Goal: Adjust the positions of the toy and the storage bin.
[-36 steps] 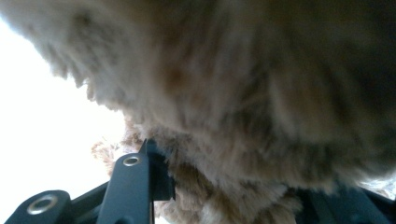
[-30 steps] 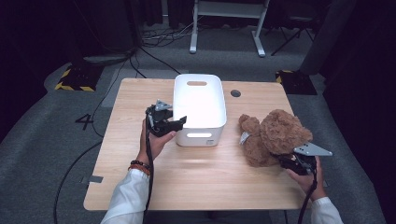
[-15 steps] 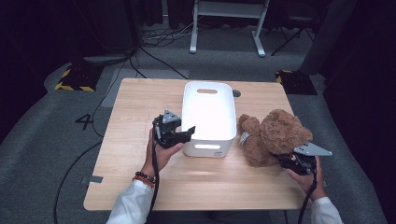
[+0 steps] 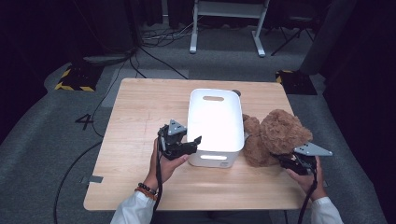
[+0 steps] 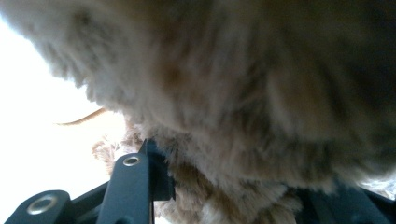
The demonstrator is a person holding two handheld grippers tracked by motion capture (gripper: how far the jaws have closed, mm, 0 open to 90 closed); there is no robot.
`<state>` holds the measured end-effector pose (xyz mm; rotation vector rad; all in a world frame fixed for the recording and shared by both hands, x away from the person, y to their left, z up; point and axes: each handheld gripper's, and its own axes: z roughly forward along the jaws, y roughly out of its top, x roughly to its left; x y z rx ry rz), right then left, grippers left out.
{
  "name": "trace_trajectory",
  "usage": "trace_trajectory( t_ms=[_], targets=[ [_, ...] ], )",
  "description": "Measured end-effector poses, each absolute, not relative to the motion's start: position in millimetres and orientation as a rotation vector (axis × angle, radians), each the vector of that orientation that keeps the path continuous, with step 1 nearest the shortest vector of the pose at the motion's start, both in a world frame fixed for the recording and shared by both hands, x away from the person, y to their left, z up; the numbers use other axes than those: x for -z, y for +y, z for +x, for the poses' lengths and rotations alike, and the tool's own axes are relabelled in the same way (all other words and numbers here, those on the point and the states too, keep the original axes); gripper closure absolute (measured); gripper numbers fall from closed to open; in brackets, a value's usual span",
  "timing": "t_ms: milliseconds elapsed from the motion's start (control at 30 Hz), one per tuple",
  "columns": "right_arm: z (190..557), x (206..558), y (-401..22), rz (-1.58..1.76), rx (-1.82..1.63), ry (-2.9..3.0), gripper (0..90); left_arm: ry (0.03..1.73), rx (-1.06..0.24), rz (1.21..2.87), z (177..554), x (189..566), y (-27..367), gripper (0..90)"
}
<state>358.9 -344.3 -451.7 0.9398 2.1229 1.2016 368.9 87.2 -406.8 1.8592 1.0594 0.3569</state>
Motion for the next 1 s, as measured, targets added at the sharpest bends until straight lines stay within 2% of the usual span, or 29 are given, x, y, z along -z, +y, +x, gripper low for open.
trace_trajectory(
  t_ms=[400,700,1000],
  targets=[
    [359.6,451.5,-345.3,0.938,-1.207,2.128,55.8,0.993,-0.385,1.863,365.1,400.3,89.3,28.5],
    [360.3,450.2,-344.1,0.943,-1.195,2.134,54.2,0.875,-0.480,1.823,341.6,378.0,117.3,19.9],
    [360.9,450.0,-344.4,0.936,-1.196,2.141,53.9,0.801,-0.553,1.916,321.4,395.9,141.6,16.0]
  ],
)
